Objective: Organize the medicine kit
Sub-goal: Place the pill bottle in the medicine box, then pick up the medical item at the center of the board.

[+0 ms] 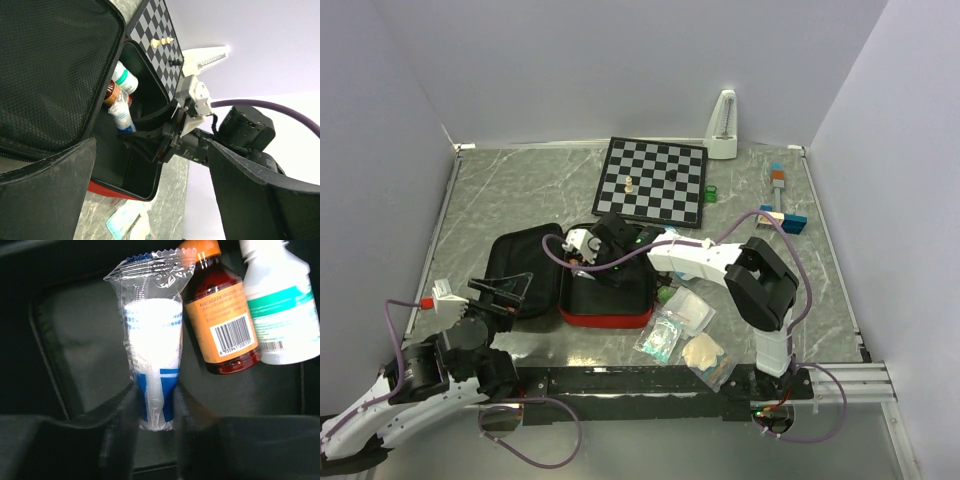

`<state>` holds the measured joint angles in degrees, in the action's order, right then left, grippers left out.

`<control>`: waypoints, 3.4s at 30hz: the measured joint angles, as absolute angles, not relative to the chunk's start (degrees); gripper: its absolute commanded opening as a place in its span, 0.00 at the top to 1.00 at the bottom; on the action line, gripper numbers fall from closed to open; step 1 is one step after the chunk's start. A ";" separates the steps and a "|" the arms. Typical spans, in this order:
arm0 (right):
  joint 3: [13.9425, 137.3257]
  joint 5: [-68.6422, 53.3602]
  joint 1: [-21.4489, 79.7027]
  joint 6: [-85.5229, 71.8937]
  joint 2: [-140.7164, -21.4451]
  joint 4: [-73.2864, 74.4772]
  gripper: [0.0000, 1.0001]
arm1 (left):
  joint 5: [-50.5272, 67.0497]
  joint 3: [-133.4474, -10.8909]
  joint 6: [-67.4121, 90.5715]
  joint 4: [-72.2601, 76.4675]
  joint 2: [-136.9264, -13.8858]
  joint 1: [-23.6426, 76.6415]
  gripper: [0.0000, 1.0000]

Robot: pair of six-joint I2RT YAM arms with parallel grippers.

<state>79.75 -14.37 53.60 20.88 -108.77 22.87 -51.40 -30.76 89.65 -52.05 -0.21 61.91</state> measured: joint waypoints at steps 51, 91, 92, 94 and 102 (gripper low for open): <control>71.26 -18.04 50.63 -1.74 -108.73 10.26 0.99 | -50.78 -30.17 89.03 -47.83 -6.98 61.91 0.04; 32.53 -6.74 21.91 -33.98 -65.60 18.72 0.36 | -44.88 -24.56 85.17 -33.56 -18.11 61.91 0.04; 32.51 -7.03 21.91 -34.02 -66.17 18.72 0.38 | -44.75 -24.58 84.90 -33.19 -18.63 61.91 0.04; 32.12 -7.92 22.00 -33.74 -66.76 18.17 0.40 | -44.40 -24.67 84.68 -32.84 -19.33 61.91 0.04; 30.06 -10.44 23.83 -33.58 -68.14 15.77 0.48 | -43.07 -24.56 84.68 -30.04 -19.75 61.91 0.04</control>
<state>30.06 -10.44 23.83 -33.58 -68.14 15.77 -43.07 -24.56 84.68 -30.04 -19.75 61.91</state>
